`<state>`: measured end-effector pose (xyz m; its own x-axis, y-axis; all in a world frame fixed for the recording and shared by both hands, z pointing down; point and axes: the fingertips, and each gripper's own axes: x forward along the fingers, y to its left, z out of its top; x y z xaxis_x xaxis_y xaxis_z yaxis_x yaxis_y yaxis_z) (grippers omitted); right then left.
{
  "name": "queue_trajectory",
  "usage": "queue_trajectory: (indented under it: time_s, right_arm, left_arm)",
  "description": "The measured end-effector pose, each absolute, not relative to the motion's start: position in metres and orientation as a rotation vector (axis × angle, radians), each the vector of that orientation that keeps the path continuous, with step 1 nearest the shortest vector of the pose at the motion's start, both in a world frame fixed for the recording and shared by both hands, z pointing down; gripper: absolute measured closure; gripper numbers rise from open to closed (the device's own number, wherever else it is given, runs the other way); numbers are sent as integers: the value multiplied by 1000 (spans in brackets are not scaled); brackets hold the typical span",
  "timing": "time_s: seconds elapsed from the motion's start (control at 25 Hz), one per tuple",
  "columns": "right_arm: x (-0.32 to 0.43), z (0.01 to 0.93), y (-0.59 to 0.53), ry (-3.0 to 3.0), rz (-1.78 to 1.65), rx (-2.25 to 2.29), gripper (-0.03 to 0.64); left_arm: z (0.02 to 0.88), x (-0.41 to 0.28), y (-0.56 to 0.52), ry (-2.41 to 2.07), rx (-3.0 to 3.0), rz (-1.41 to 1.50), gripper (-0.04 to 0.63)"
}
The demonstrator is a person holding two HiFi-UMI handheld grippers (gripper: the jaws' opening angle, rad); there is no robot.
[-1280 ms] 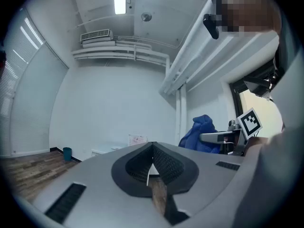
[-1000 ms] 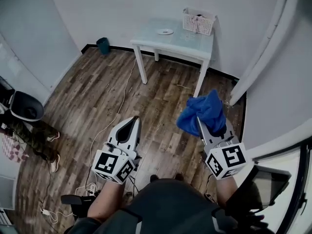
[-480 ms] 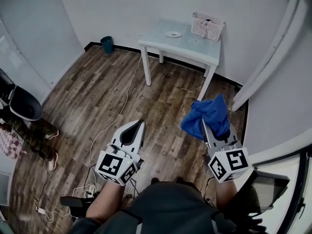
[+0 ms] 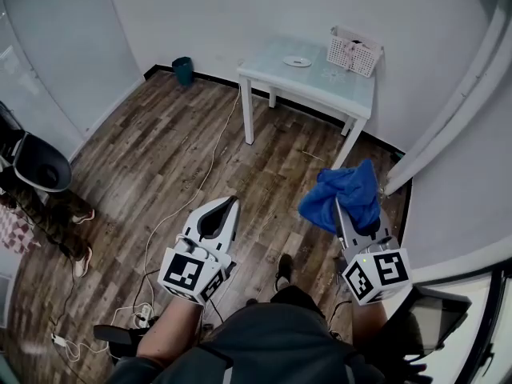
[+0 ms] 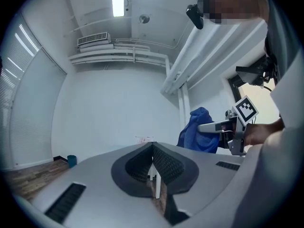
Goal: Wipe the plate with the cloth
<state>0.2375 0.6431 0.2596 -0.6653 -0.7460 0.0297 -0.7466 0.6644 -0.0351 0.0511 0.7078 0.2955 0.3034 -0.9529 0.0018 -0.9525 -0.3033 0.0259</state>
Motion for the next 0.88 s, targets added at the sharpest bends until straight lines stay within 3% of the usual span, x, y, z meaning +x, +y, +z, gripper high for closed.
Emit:
queue_trajectory:
  time_s: [0.88]
  right_arm:
    - [231,258,412,-2940,79,1186,491]
  left_arm:
    - [285,66,474,-1915,2487,70,586]
